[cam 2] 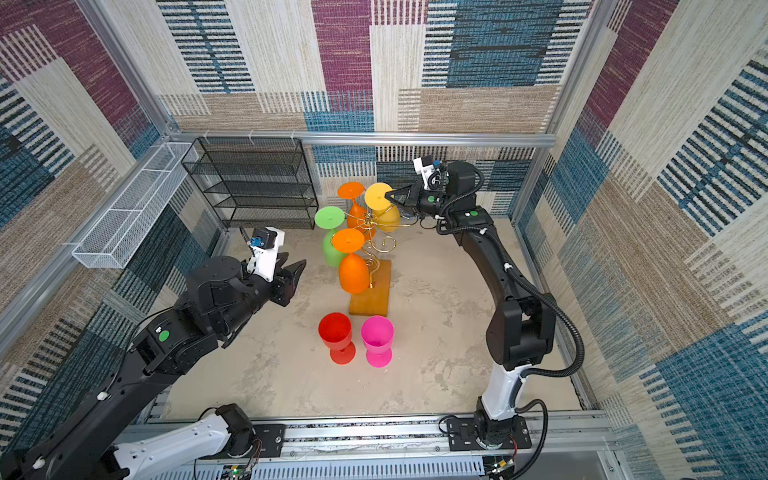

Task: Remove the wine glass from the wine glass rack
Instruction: 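Lift the yellow glass up off the rack hook with the right gripper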

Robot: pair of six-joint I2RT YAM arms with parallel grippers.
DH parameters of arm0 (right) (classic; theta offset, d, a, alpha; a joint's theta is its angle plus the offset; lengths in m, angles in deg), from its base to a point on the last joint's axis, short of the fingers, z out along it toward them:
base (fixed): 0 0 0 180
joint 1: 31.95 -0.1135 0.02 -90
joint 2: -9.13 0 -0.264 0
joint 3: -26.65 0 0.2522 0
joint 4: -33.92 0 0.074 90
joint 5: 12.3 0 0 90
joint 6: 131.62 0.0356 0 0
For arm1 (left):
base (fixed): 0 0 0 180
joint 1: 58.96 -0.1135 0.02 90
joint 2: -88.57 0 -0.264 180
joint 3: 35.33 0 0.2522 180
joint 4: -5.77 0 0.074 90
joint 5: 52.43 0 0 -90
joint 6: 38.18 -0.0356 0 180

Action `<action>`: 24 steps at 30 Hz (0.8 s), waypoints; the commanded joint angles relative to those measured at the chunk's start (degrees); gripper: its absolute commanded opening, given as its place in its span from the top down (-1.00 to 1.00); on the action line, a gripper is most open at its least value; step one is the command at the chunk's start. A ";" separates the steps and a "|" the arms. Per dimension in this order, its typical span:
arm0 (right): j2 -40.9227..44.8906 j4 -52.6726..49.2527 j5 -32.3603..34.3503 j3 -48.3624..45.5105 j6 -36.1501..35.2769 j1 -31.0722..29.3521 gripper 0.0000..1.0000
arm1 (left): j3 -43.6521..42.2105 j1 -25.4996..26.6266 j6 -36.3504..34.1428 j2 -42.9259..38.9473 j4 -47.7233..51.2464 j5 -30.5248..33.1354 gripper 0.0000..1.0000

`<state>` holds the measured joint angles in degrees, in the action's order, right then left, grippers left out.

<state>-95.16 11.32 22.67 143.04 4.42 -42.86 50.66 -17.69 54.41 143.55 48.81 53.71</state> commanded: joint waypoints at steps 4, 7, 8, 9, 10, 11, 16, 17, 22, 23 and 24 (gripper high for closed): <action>-3.51 1.44 -0.79 5.28 0.71 -0.16 1.00 | 0.15 -0.06 0.57 -0.90 -1.02 0.03 0.03; -6.05 0.18 -0.98 8.82 0.70 -0.16 1.00 | -0.12 -0.07 0.66 -1.02 -0.96 0.12 0.04; -7.01 -0.43 -1.05 10.15 0.59 -0.16 1.00 | -0.15 -0.08 0.66 -1.07 -1.02 0.20 0.03; -8.14 -1.18 -1.28 11.89 0.41 -0.13 1.00 | -0.31 -0.17 0.66 -1.03 -1.07 0.27 0.03; -9.15 -1.66 -1.39 13.24 0.51 -0.08 1.00 | -0.37 -0.14 0.66 -1.06 -1.08 0.29 0.03; -9.98 -2.07 -1.41 14.58 0.54 -0.16 1.00 | -0.38 -0.14 0.66 -1.04 -1.06 0.30 0.03; -14.20 -4.58 -1.12 22.57 0.46 -0.16 1.00 | -0.55 -0.22 0.73 -1.28 -0.74 0.47 0.03; -15.21 -5.46 -0.88 24.43 0.26 -0.09 1.00 | -0.53 -0.24 0.74 -1.36 -0.72 0.56 0.03; -17.72 -6.91 0.19 30.42 0.32 0.94 1.00 | -0.69 -0.30 0.60 -1.86 -0.12 0.84 0.03; -17.34 -6.37 0.90 30.31 0.29 1.36 1.00 | -0.85 -0.32 0.51 -2.13 -0.02 0.82 0.03; -16.74 -5.71 1.68 29.91 0.29 1.96 1.00 | -0.92 -0.36 0.40 -2.25 -0.01 0.91 0.03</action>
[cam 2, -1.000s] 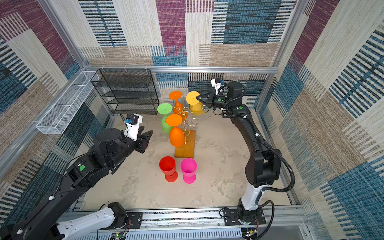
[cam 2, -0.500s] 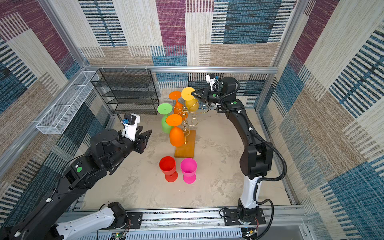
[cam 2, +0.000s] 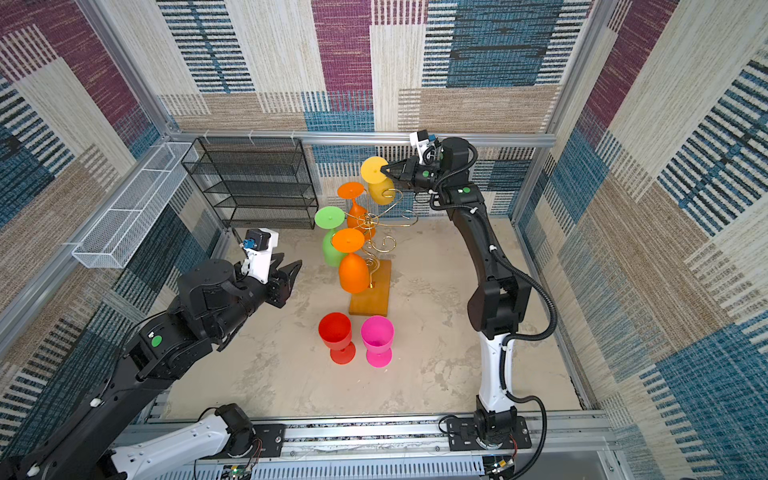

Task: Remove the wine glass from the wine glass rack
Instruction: 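Lift the yellow glass up off the rack hook with the right gripper, then carry the yellow glass toward the left gripper while the left gripper approaches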

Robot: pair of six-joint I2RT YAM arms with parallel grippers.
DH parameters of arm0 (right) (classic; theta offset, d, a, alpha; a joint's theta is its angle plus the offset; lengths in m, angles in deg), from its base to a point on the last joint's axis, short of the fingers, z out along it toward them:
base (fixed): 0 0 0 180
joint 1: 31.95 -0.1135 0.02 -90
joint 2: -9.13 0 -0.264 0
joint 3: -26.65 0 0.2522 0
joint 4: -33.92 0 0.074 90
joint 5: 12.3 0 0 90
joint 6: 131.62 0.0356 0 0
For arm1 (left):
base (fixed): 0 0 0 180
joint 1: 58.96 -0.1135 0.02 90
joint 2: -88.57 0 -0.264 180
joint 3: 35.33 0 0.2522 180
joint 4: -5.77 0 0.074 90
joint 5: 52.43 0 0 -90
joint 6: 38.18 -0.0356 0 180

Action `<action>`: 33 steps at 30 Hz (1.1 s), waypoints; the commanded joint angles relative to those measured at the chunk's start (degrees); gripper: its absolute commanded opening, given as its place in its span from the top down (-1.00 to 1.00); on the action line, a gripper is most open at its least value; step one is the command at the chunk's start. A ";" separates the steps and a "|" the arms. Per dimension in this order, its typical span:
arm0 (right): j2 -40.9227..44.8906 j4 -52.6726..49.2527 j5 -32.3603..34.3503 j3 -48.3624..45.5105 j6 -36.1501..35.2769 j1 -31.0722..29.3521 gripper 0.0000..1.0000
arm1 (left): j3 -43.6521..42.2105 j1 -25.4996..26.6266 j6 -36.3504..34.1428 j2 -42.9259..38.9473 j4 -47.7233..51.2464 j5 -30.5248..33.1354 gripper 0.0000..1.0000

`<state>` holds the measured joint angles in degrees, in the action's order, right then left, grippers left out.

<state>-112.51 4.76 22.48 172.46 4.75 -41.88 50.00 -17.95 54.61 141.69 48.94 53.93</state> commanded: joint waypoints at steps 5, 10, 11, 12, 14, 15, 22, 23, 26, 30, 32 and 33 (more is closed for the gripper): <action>5.64 6.01 4.45 -3.86 1.07 4.39 1.00 | 0.00 -0.23 -0.82 -1.49 0.02 1.77 0.02; 15.72 15.31 4.68 -14.42 2.63 7.32 1.00 | 1.96 -1.22 -3.46 -1.23 -0.78 -0.15 -0.05; 18.32 17.97 4.52 -17.15 3.26 7.62 1.00 | 2.44 -1.82 -3.45 -0.86 -1.58 -1.77 -0.07; 21.07 20.58 4.17 -19.69 3.76 7.68 1.00 | 2.96 -2.64 -3.09 -0.22 -2.61 -3.74 -0.09; 25.21 23.84 3.31 -23.03 4.18 7.67 1.00 | 3.94 -5.01 -1.68 1.27 -4.88 -8.76 -0.12; 27.24 25.40 2.71 -24.83 4.71 7.73 1.00 | 4.59 -6.54 -0.50 2.27 -6.47 -12.23 -0.13; 41.95 37.50 0.22 -38.08 8.75 7.65 1.00 | 7.50 -13.89 7.29 10.43 -19.52 -35.71 -0.15; 44.02 38.71 0.04 -39.90 9.17 7.65 1.00 | 8.15 -14.79 8.99 11.86 -21.00 -38.29 -0.15; 49.19 43.67 -0.44 -46.18 11.67 7.47 1.00 | 8.55 -17.33 14.88 16.42 -28.20 -47.90 -0.15; 52.80 55.90 -1.51 -54.58 20.95 6.81 1.00 | 7.20 -18.78 23.32 21.39 -42.41 -61.23 -0.15; 53.44 62.99 -1.09 -58.89 25.53 4.83 1.00 | 7.18 -18.81 25.85 23.85 -47.39 -65.82 -0.14; 53.44 65.85 -0.63 -60.63 27.27 3.49 1.00 | 7.27 -18.87 27.05 24.85 -49.30 -67.59 -0.14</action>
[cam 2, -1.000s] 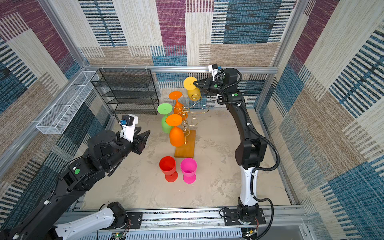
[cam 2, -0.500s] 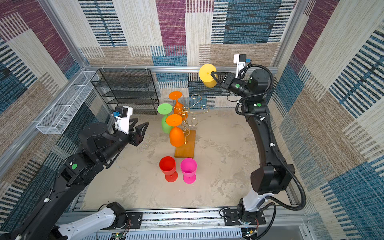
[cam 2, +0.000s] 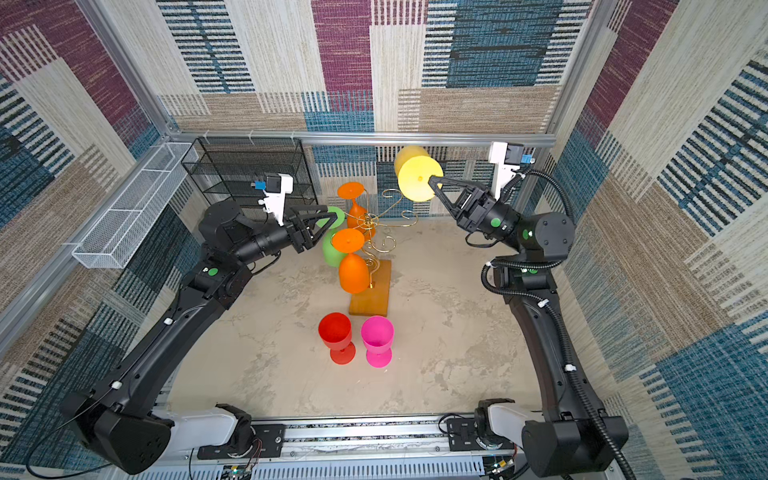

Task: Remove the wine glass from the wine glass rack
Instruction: 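Carry the yellow glass toward the left gripper while the left gripper approaches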

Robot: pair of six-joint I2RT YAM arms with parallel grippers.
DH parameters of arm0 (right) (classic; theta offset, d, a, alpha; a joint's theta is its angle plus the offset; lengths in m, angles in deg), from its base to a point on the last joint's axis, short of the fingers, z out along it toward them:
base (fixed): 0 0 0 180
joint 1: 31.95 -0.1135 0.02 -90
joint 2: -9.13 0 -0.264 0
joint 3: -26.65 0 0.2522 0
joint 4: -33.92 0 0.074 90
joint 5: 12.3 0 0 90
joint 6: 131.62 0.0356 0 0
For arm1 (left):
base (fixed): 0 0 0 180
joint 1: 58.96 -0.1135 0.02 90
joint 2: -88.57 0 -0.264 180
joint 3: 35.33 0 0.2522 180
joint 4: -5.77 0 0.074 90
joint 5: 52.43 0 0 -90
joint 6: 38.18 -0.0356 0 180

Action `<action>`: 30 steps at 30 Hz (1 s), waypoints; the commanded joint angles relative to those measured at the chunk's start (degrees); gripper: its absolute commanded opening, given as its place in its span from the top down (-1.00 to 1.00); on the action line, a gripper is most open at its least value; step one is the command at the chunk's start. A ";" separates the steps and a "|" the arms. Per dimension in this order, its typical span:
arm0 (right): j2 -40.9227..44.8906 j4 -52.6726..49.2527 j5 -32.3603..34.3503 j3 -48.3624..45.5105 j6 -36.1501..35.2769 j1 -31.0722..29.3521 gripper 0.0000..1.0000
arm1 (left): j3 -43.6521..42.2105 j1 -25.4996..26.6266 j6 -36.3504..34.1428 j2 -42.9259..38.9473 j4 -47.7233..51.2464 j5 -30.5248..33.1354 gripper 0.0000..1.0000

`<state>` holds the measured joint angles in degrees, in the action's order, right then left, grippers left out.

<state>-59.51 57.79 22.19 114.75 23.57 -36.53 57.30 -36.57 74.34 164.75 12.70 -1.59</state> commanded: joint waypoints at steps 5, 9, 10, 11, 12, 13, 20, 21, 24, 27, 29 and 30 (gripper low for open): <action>-1.34 25.10 1.54 -8.16 14.00 -9.26 1.00 | -1.15 -0.24 15.75 5.73 -26.71 -20.29 -0.14; -1.58 26.25 2.09 -9.03 14.35 -10.98 1.00 | -1.44 -0.24 17.22 6.96 -30.35 -22.32 -0.14; -1.43 26.21 2.31 -9.19 14.51 -11.01 1.00 | -1.57 -0.24 16.94 7.05 -30.26 -22.45 -0.14; -1.32 26.25 2.33 -9.31 14.61 -11.07 1.00 | -1.68 -0.24 16.72 7.12 -30.17 -22.45 -0.15; -1.19 26.20 2.41 -9.50 14.55 -11.07 1.00 | -1.79 -0.24 16.52 7.14 -30.17 -22.37 -0.14; -0.85 26.01 2.57 -9.88 14.40 -11.10 1.00 | -1.88 -0.33 16.32 7.05 -30.17 -22.37 -0.15; 1.57 23.09 3.73 -11.46 11.79 -11.17 1.00 | -2.12 -0.55 12.66 5.68 -24.09 -22.09 -0.15; 1.73 23.34 3.65 -11.59 11.92 -11.13 1.00 | -2.10 -0.59 11.45 5.44 -22.61 -21.57 -0.16; 1.93 24.57 3.69 -12.10 12.90 -11.23 1.00 | -2.32 -0.70 8.45 4.88 -19.84 -20.09 -0.17; 1.71 25.70 3.47 -12.70 14.22 -11.35 1.00 | -2.31 -0.77 7.88 5.44 -19.78 -19.99 -0.17; 1.33 28.27 3.52 -13.62 16.38 -11.57 1.00 | -2.55 -0.77 8.12 5.98 -20.81 -19.70 -0.17; 1.15 29.47 3.64 -14.05 17.38 -11.59 1.00 | -2.65 -0.77 8.36 6.30 -21.43 -19.64 -0.18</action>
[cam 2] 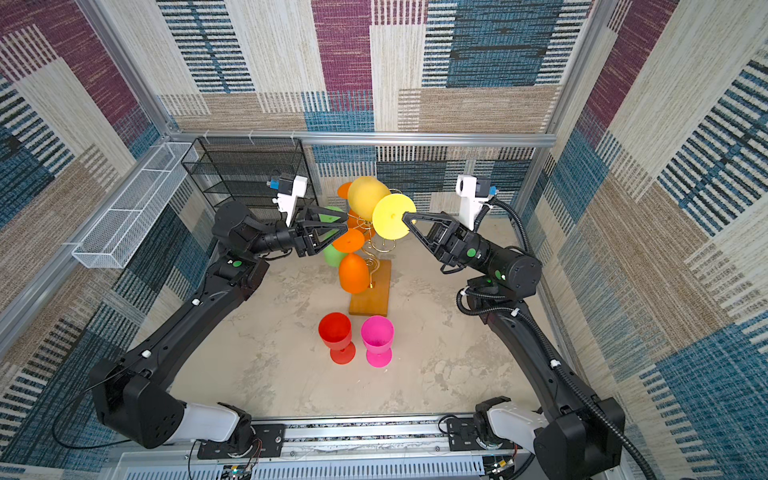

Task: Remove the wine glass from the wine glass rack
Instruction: 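Carry the yellow glass toward the left gripper while the left gripper approaches, then close the left gripper on the yellow glass bowl and open the right gripper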

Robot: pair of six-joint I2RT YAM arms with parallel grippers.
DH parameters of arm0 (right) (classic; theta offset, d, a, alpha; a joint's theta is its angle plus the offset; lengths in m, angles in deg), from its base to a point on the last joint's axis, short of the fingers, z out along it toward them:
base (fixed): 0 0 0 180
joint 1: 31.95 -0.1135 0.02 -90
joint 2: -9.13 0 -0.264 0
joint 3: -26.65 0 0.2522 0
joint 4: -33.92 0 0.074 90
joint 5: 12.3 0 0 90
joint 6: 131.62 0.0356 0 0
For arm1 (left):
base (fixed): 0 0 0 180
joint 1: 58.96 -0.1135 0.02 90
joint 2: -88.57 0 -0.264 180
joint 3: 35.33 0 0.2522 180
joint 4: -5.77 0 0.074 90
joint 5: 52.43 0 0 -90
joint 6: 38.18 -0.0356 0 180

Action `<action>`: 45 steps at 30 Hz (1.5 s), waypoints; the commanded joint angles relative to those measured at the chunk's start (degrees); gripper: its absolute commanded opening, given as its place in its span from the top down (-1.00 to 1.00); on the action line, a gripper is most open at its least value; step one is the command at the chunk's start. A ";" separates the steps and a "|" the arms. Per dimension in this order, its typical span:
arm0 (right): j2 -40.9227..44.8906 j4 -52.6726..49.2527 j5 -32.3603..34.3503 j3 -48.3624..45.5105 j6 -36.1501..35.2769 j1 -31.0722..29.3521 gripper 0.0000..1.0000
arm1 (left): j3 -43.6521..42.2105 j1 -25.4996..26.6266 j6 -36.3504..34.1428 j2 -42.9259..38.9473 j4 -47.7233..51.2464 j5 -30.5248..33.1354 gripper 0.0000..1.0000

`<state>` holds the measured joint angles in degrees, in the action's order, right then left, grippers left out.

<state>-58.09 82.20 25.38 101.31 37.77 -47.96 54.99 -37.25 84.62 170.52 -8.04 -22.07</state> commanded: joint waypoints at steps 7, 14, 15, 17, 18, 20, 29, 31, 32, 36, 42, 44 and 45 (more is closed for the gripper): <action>-0.71 9.52 1.02 -2.89 7.35 -0.33 1.00 | -0.94 -0.18 0.87 2.27 -6.73 0.23 -0.20; -1.57 14.51 1.77 -4.51 12.09 -0.27 1.00 | -1.49 -0.18 4.06 3.21 -12.82 -0.46 -0.19; -1.89 15.45 2.02 -4.73 12.92 -0.33 1.00 | -1.59 -0.18 4.62 3.25 -13.70 -0.63 -0.20; -2.83 18.13 2.58 -5.32 15.04 -0.31 1.00 | -1.84 -0.18 6.42 3.32 -16.25 -1.05 -0.20; -3.58 20.20 3.07 -5.73 16.56 -0.34 1.00 | -1.93 -0.18 7.72 3.55 -17.71 -1.45 -0.20; -5.10 24.57 4.40 -6.52 19.60 -0.30 1.00 | -1.72 -0.18 9.81 3.82 -19.57 -2.33 -0.17; -9.69 33.41 8.37 -7.01 25.20 -0.29 1.00 | -2.37 -0.01 8.81 1.64 -16.99 -4.35 0.13; -10.76 34.80 9.36 -6.99 26.62 -0.31 1.00 | -2.54 -0.01 9.18 1.24 -17.37 -4.63 0.20; -11.34 34.89 9.62 -6.94 27.30 -0.30 1.00 | -2.54 -0.04 9.54 1.11 -17.79 -4.72 0.25; -13.81 37.16 10.87 -6.85 30.56 -0.20 1.00 | -2.71 -0.01 12.31 0.76 -20.46 -5.50 0.38; -18.03 41.09 12.76 -5.81 36.96 -0.16 0.85 | -2.74 -0.02 18.12 0.75 -27.47 -6.98 0.51; -18.83 41.16 12.68 -5.45 37.78 -0.10 0.82 | -2.62 -0.01 19.40 0.75 -28.83 -7.49 0.54; -19.17 41.08 12.67 -5.45 38.15 -0.15 0.79 | -2.51 -0.01 19.91 0.75 -29.30 -7.54 0.57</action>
<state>-76.36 101.74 43.72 95.52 75.48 -48.00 51.82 -37.71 101.66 171.98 -27.91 -25.87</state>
